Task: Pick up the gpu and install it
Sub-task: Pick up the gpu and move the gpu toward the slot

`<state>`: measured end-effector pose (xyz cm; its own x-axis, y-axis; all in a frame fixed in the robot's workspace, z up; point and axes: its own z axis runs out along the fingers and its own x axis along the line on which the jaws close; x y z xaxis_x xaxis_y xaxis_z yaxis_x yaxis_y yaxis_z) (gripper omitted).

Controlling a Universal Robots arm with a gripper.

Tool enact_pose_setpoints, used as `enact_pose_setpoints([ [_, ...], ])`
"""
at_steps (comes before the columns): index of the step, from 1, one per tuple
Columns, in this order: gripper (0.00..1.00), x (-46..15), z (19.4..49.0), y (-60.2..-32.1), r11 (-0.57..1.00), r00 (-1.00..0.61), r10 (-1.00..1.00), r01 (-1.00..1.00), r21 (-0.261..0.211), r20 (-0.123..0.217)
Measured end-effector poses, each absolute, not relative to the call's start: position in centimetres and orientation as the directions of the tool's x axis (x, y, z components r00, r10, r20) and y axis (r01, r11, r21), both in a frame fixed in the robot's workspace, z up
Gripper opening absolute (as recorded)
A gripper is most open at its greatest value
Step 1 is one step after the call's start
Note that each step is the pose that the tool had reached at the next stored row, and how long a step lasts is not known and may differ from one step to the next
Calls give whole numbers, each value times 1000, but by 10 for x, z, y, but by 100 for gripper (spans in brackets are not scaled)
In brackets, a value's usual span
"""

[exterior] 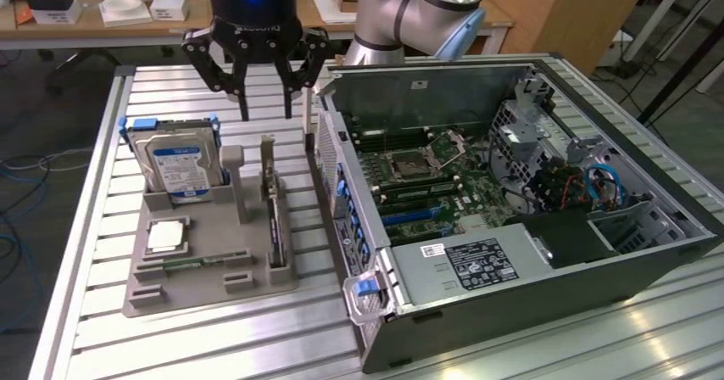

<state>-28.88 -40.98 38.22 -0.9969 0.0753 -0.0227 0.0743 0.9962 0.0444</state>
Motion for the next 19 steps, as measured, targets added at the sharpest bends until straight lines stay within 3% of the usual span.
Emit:
enact_pose_setpoints([
  [19,53,-291,370,-412,996,-997,75,74,44,-23],
])
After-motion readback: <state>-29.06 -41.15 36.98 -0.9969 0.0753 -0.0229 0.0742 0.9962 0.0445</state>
